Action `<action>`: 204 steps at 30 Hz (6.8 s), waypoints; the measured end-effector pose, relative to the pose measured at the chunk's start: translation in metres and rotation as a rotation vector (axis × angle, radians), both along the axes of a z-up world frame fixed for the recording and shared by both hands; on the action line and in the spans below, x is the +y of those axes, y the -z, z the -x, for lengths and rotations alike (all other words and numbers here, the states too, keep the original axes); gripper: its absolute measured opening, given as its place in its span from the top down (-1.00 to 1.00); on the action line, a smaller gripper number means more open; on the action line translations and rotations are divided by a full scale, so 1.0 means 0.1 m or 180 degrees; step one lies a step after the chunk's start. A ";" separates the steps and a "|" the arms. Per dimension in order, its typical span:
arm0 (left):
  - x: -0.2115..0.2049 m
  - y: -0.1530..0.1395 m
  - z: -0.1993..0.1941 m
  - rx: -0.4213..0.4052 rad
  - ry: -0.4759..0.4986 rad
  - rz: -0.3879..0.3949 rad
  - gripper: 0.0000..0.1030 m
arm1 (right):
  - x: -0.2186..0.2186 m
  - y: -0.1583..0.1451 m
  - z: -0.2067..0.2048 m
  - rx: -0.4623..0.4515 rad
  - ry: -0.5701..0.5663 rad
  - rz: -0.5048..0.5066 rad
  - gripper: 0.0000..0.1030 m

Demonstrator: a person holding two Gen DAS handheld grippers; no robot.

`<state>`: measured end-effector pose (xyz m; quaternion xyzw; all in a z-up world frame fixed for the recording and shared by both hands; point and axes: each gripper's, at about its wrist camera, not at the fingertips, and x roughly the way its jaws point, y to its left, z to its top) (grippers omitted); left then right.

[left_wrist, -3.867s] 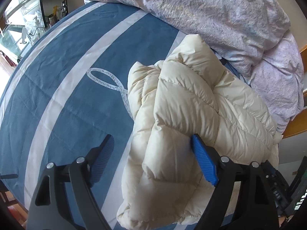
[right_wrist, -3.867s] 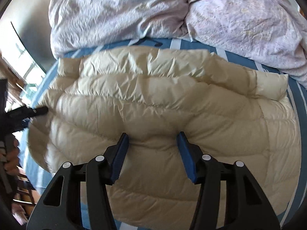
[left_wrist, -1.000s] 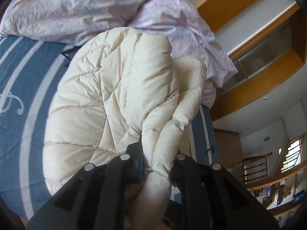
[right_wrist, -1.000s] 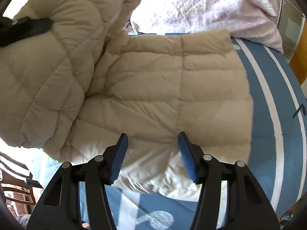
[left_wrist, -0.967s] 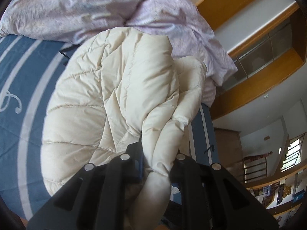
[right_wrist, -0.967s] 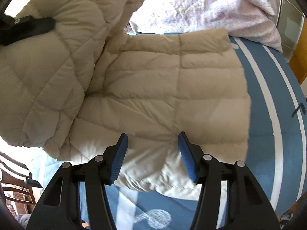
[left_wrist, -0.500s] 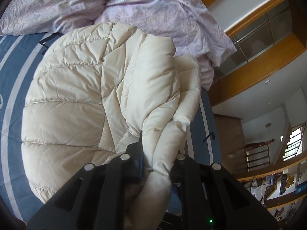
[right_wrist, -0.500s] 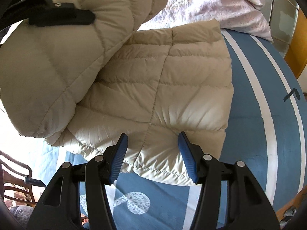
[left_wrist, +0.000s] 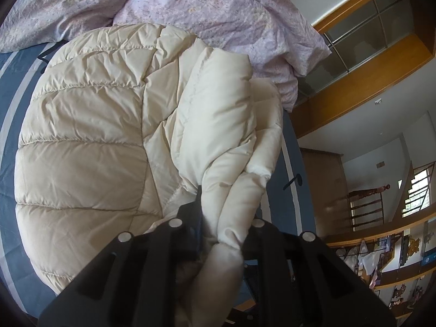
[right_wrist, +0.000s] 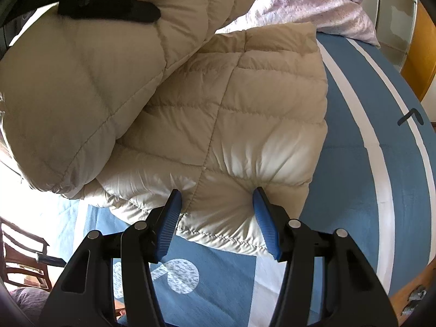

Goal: Fold large clothes

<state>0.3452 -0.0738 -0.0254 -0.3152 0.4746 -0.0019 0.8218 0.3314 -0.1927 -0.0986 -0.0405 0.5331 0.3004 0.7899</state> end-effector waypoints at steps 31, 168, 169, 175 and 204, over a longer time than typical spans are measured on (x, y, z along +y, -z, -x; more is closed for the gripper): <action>0.38 -0.32 0.29 -0.0050 -0.0151 -0.0234 -0.02 | -0.04 0.02 -0.04 0.0008 0.0018 -0.0029 -0.10; 0.75 0.40 -0.01 0.0236 -0.0324 -0.1505 -0.32 | 0.24 -0.24 -1.00 -0.0326 0.0154 0.0050 0.35; 0.73 0.41 -0.01 0.0241 -0.0313 -0.1516 -0.33 | 0.23 -0.22 -0.99 -0.0314 0.0166 0.0054 0.35; 0.68 0.45 -0.03 0.0259 -0.0279 -0.1512 -0.36 | 0.15 -0.11 -0.99 -0.0218 0.0260 0.0001 0.36; 0.72 0.30 -0.17 0.0172 -0.0246 -0.1717 -0.37 | 0.24 -0.32 -1.14 -0.0417 0.0374 0.0042 0.36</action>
